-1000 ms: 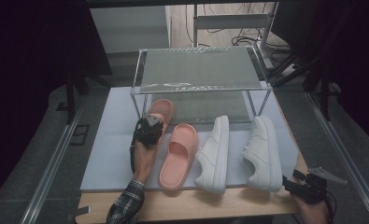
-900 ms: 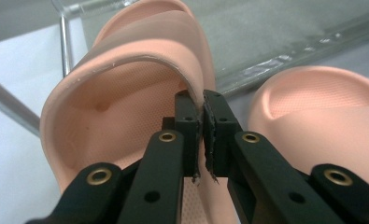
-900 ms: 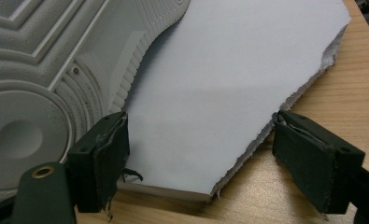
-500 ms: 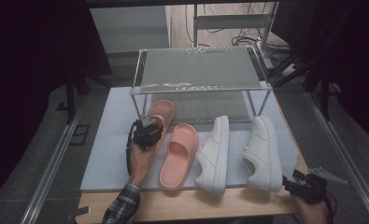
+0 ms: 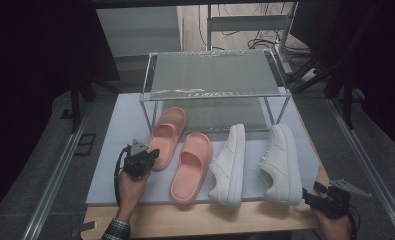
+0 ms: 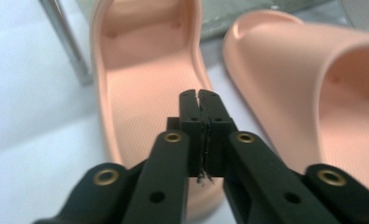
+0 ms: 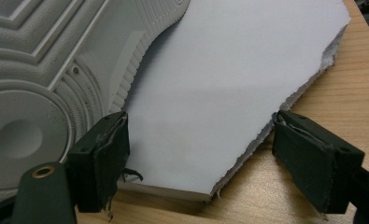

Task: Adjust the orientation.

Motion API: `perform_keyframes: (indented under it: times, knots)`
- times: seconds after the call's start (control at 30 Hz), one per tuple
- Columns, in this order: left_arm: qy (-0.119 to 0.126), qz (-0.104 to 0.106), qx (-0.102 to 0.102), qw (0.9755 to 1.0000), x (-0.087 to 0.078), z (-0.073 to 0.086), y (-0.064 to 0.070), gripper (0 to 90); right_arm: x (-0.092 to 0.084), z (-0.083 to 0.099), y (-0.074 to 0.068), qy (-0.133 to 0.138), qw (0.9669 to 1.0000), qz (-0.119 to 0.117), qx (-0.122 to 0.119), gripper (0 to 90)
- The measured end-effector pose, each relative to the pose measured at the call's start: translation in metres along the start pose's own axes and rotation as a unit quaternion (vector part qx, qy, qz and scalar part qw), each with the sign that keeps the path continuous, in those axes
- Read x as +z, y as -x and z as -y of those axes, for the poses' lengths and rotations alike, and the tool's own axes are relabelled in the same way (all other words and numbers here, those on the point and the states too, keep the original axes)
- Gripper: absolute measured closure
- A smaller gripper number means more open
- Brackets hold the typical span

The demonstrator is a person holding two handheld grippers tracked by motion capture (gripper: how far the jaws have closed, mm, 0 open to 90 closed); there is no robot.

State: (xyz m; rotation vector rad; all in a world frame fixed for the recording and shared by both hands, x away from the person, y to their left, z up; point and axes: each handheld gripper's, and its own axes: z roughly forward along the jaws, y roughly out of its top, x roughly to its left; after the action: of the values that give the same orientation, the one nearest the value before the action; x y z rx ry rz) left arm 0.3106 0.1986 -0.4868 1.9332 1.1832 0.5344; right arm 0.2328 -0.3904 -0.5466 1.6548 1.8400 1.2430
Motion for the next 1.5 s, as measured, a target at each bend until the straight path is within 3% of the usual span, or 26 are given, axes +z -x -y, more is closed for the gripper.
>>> perform_keyframes:
  times: [0.37,0.53,0.63,1.5]
  knots:
    - [-0.007,0.017,-0.007,0.9998,-0.015,0.035,-0.001,90.0,0.000,0.000,0.000,0.000,1.0000,0.001,0.000,19.0]
    - [-0.017,0.006,0.002,0.9998,-0.016,0.044,0.000,90.0,0.000,0.000,0.000,0.000,1.0000,0.001,0.000,19.0]
    - [-0.017,0.008,-0.007,0.9998,-0.011,0.047,-0.004,90.0,0.000,0.000,0.000,0.000,1.0000,0.001,0.000,19.0]
    - [-0.017,-0.003,-0.005,0.9998,0.026,0.022,0.003,90.0,0.000,0.000,0.000,0.000,1.0000,0.001,0.000,19.0]
